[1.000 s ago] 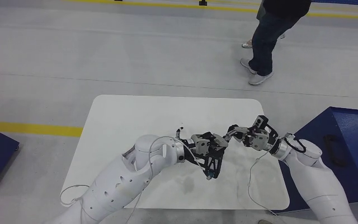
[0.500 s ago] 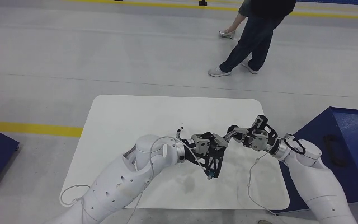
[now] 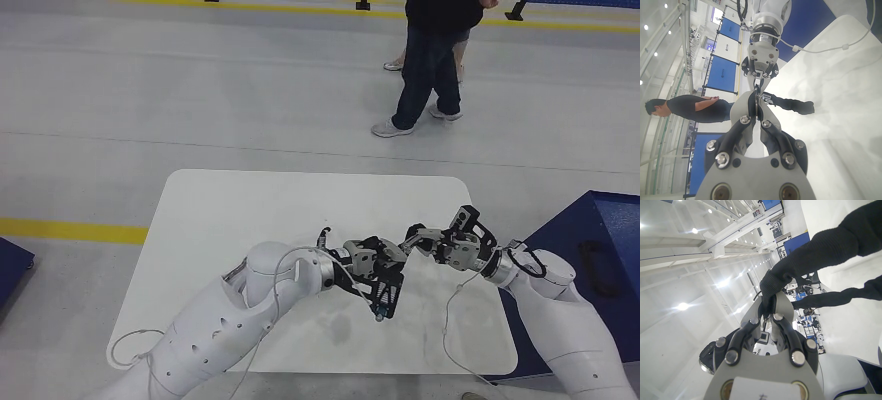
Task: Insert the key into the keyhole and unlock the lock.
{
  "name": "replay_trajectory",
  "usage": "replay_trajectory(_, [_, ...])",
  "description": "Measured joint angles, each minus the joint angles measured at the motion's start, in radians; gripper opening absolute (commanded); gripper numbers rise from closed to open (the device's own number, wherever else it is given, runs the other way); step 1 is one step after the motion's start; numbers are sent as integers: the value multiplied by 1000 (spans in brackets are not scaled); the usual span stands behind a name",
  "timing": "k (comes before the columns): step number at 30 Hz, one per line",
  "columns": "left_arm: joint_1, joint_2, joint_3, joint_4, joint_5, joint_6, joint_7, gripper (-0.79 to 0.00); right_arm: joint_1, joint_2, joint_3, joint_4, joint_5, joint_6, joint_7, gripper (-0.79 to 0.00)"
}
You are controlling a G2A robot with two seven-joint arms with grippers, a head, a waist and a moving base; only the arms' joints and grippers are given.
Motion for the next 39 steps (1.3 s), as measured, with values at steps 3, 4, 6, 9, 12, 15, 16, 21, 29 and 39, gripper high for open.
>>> replay_trajectory(3, [0,-3,1,3,-1,-4,-2,-785,-3,0,2,-6,-8,-6,0,-785])
replay_trajectory(4, [-1,-3,2,4,-1,-6,-2,-785,-4,0,2,-8,-10,-8,1,-785])
replay_trajectory(6, [-3,-5,3,8,1,-9,-3,-785,-7,0,4,-12,-12,-10,1,-785])
replay_trajectory(9, [-5,-8,5,13,1,-15,-7,-785,-10,-1,6,-16,-14,-10,2,-785])
replay_trajectory(12, [-8,-10,5,16,2,-19,-10,-785,-12,-1,8,-18,-18,-9,-2,-785])
replay_trajectory(15, [-9,-11,2,14,4,-25,-14,-83,-10,-1,11,-18,-16,5,-12,-785])
replay_trajectory(16, [-8,-11,1,14,4,-26,-15,0,-10,-2,12,-18,-16,8,-13,-785])
replay_trajectory(21, [-1,-11,-11,5,3,-20,-18,0,-7,-3,11,-17,-15,23,-21,-785])
replay_trajectory(29, [25,-7,-42,-20,16,23,-25,0,7,-8,-2,10,-2,90,-46,-785])
replay_trajectory(39, [85,4,-109,-53,-5,126,-38,0,87,-26,-38,128,127,371,-105,-785])
